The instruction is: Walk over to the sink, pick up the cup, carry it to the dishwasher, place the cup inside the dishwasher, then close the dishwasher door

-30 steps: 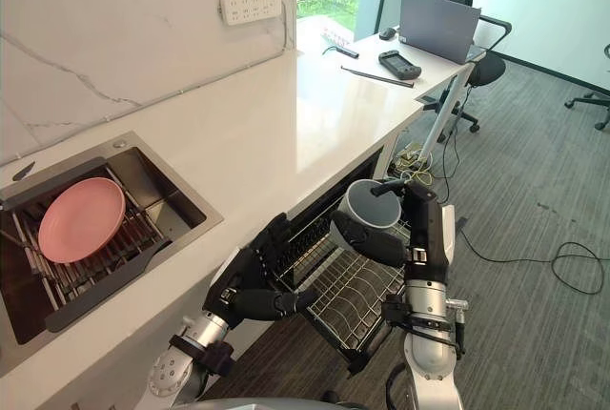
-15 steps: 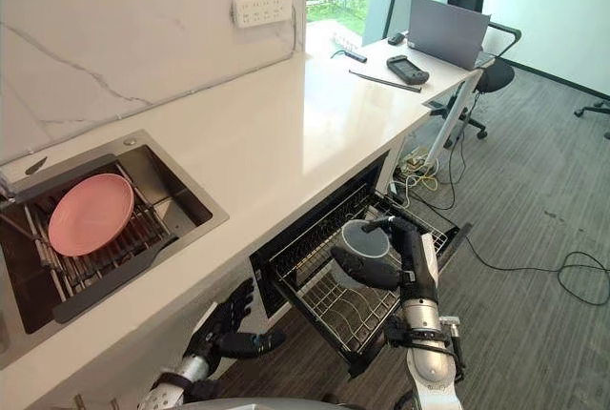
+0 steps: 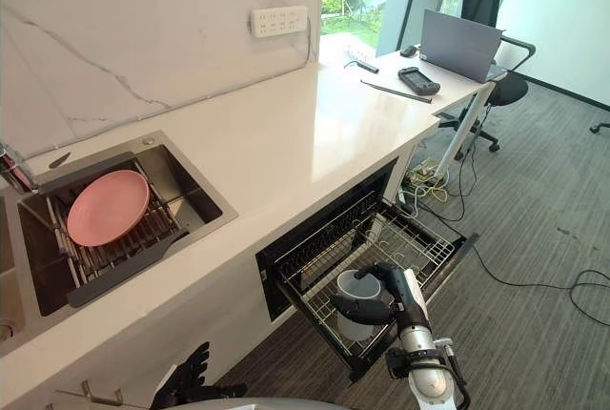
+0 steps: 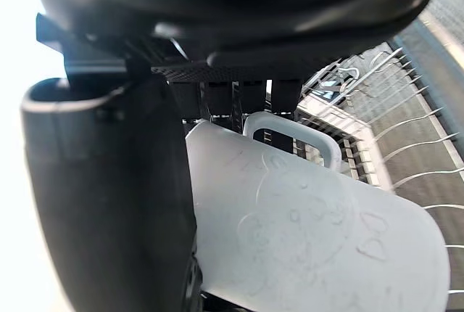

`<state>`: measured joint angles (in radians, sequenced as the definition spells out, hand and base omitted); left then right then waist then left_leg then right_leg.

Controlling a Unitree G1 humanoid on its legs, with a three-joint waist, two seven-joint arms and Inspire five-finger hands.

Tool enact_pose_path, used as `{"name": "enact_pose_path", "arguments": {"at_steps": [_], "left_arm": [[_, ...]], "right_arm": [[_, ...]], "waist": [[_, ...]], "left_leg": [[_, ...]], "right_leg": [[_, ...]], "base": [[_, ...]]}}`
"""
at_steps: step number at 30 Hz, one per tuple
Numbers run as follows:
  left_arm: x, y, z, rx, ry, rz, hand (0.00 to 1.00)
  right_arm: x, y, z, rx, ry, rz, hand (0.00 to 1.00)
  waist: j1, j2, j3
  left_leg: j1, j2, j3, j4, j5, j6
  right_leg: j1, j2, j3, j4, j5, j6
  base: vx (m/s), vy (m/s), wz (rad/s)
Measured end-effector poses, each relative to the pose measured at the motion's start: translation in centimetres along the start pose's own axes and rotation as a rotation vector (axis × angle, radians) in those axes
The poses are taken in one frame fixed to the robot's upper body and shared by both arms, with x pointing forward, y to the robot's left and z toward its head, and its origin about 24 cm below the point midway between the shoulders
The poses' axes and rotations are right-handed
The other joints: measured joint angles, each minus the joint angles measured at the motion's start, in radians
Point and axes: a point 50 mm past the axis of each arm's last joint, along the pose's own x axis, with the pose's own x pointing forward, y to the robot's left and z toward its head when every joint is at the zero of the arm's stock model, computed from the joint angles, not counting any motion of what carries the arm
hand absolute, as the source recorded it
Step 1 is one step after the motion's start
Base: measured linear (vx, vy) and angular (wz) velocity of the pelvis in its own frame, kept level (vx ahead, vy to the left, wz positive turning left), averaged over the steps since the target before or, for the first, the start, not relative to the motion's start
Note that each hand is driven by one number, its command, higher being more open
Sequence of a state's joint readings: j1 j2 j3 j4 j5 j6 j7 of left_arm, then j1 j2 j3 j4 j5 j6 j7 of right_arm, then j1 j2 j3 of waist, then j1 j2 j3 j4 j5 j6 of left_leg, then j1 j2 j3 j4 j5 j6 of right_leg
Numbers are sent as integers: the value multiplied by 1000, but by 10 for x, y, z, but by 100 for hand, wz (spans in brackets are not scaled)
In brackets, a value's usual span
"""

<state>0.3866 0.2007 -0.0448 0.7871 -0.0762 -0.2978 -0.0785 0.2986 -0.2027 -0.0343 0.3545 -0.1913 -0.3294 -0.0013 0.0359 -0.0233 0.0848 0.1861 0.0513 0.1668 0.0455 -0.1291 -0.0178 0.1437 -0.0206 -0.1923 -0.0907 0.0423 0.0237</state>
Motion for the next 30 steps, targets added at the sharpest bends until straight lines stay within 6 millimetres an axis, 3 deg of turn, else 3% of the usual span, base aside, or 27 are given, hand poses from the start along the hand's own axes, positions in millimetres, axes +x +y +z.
{"name": "enact_pose_path", "arguments": {"at_steps": [5, 8, 12, 18, 21, 30], "left_arm": [[13, 0, 20, 7, -55, -9, 100], [31, 0, 54, 21, -146, -14, 100], [41, 0, 72, -12, -188, -3, 100], [51, -5, 99, -28, -258, -23, 100], [56, -8, 115, -33, -301, -26, 100], [63, -13, 143, -66, -371, -32, 100]], "right_arm": [[28, -6, 10, -32, -18, -6, 0], [59, -18, 36, -64, -93, -61, 0], [82, -32, 59, -112, -145, -106, 0], [105, -69, 104, -200, -262, -169, 0], [115, -80, 127, -227, -303, -172, 0], [131, -92, 145, -320, -273, -112, 0]], "waist": [[5, -7, 68], [21, -1, 170], [31, 11, 242], [30, 54, 311], [29, 63, 356], [33, 88, 380]], "left_leg": [[-58, 0, -14, 25, 3, 0], [-150, 0, -18, 50, 20, 3], [-202, -4, -17, 56, 31, 1], [-267, -24, -17, 98, 34, 2], [-304, -29, -21, 123, 34, 2], [-427, -36, -48, 210, 15, 30]], "right_leg": [[-48, -11, -42, 19, -2, -1], [-142, -22, -58, 61, 6, -4], [-197, -26, -55, 75, 20, -13], [-261, -52, -47, 111, 9, 5], [-293, -61, -45, 128, 9, 5], [-402, -81, -58, 201, 7, 2]], "base": [[-39, -1, 9], [-65, -5, 6], [12, 3, 0], [23, 42, 0], [-33, 26, 1], [-68, 18, 7]]}}
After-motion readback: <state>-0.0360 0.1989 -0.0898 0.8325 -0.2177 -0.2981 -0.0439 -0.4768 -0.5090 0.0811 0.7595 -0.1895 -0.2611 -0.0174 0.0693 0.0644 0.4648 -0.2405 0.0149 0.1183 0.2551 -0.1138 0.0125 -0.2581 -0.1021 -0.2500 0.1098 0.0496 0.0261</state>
